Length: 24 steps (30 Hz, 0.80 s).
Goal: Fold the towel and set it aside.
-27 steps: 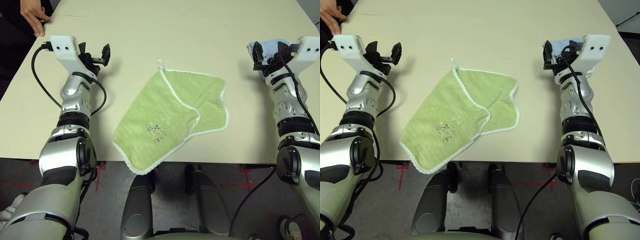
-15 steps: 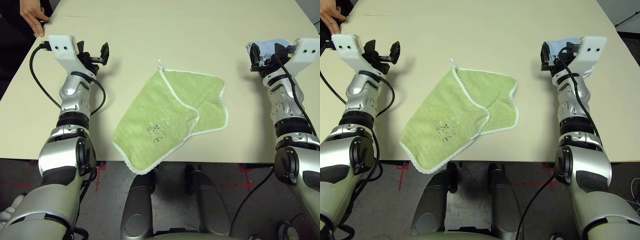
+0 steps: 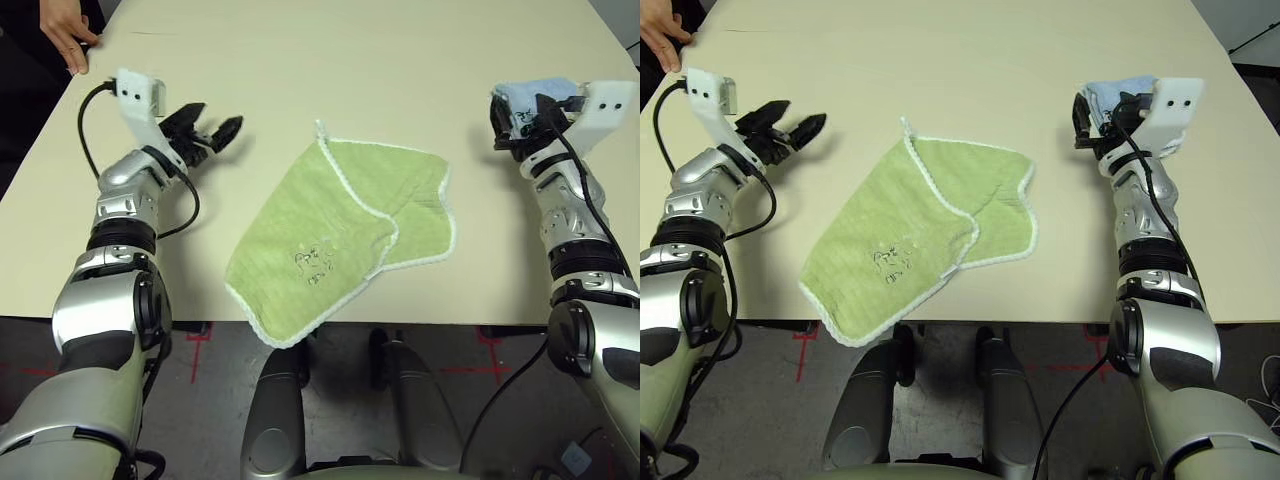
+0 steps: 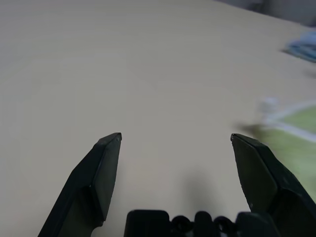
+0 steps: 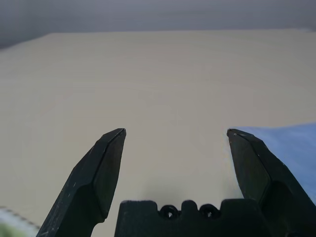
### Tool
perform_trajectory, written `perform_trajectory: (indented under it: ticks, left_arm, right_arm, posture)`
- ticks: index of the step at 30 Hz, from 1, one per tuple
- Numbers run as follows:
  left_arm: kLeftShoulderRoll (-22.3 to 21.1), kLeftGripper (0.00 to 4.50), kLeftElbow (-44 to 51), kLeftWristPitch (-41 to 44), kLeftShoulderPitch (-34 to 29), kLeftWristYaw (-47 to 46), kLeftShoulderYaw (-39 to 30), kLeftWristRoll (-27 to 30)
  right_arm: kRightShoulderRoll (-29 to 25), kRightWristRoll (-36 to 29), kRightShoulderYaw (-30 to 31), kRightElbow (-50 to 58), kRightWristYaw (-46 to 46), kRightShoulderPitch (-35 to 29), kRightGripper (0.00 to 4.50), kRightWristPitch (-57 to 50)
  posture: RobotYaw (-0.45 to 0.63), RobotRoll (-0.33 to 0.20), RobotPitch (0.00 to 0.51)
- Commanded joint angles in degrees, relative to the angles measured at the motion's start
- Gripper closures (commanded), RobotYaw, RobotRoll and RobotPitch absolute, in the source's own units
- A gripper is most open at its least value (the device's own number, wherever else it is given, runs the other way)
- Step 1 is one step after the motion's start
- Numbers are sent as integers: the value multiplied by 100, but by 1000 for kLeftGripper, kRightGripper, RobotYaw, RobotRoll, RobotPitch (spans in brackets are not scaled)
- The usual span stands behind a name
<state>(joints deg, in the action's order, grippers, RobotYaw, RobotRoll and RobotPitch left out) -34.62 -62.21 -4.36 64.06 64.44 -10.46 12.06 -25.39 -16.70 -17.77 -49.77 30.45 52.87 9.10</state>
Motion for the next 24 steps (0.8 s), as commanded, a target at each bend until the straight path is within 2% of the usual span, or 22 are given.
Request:
perform_trajectory:
  ticks: [1, 8, 9, 12, 17, 24]
  left_arm:
    - [-77, 0, 215, 149, 89, 1118, 340, -69]
    - [-86, 0, 685, 267, -64, 2412, 736, -57]
    - [-88, 0, 714, 262, -75, 2451, 757, -63]
    - [-122, 0, 852, 102, -237, 2572, 859, -117]
    - [-204, 0, 1108, 148, -396, 2674, 889, -57]
    - [-208, 0, 1416, 217, -502, 2643, 841, 55]
  right_arm:
    - [-312, -89, 152, -129, 784, 171, 24, -690]
    - [-787, -85, 448, -136, 1734, 388, 24, -2437]
    - [-820, -61, 487, -139, 1775, 429, 24, -2627]
    - [-1022, 353, 1116, -566, 2467, 1066, 24, -3553]
    - [-903, 791, 1767, -1077, 2979, 1862, 24, -4630]
    - [-875, 1257, 2257, -1394, 3064, 2195, 24, -5387]
  posture:
    - [32, 0, 216]
    - [17, 0, 232]
    - [17, 0, 232]
    - [17, 0, 254]
    - [39, 0, 260]
    - [59, 0, 271]
